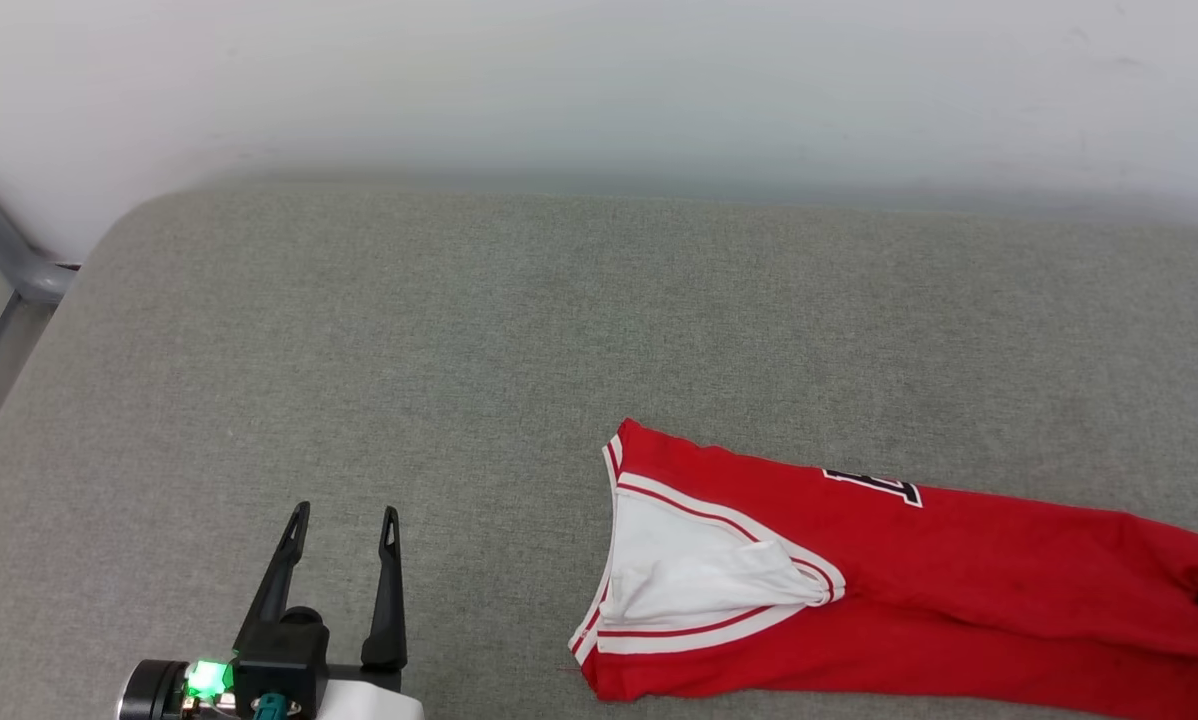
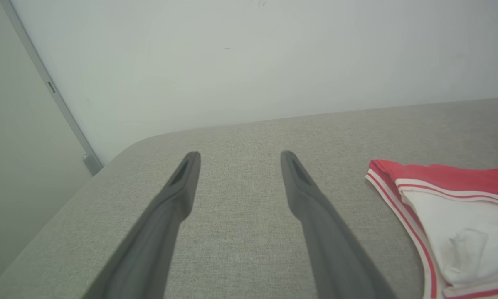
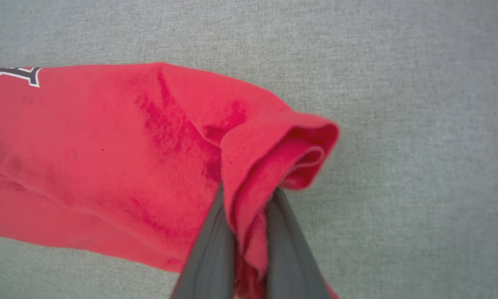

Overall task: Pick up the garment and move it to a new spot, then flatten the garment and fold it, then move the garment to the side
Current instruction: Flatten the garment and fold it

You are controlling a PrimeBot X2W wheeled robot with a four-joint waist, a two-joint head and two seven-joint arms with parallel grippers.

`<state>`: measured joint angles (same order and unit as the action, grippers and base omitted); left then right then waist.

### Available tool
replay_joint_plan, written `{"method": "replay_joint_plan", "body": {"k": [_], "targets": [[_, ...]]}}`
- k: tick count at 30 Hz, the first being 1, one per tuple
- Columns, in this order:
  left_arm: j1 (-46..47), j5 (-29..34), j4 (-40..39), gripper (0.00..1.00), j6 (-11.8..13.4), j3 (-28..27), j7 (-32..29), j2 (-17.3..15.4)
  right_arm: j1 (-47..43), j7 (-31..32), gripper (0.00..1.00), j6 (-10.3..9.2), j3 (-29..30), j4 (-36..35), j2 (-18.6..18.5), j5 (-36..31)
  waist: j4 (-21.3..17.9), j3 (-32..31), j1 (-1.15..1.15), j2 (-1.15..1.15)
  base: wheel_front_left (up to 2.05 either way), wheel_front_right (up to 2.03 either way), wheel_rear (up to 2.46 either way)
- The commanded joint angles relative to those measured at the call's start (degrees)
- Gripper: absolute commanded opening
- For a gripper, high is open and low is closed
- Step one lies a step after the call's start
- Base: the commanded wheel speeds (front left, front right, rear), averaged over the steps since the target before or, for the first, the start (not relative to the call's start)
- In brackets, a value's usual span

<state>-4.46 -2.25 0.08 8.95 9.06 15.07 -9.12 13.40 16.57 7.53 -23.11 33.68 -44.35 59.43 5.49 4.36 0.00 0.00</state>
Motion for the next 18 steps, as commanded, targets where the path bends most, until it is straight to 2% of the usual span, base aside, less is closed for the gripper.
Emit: {"method": "replay_joint_plan", "body": {"k": [1, 10, 12, 18], "targets": [[-0.85, 0.43, 0.12, 1.0, -0.31, -0.23, 0.11, 0.04, -0.64, -0.1, 0.0, -0.1, 0.38, -0.29, -0.32, 0.47, -0.28, -0.51, 0.0, 0.0, 0.0, 0.0, 0.0], [-2.0, 1.1, 0.9, 1.0, -1.27, -0.42, 0.11, 0.12, -3.16, 2.69, 0.0, -0.07, 1.45, -12.33, 0.0, 3.49, -1.42, -2.17, 0.0, 0.0, 0.0, 0.0, 0.0], [-1.88, 1.15, 0.98, 1.0, -1.36, -0.36, 0.11, 0.27, -3.63, 3.86, 0.0, -0.07, 2.29, -16.45, 1.43, 5.68, -1.55, -2.31, 0.0, 0.0, 0.0, 0.0, 0.0], [-1.54, 1.19, 1.36, 1.0, -2.04, 0.22, 0.11, 0.9, -3.45, 7.35, 0.0, -0.06, 3.14, -24.81, 3.47, 4.68, -1.37, -1.98, 0.0, 0.0, 0.0, 0.0, 0.0]]}}
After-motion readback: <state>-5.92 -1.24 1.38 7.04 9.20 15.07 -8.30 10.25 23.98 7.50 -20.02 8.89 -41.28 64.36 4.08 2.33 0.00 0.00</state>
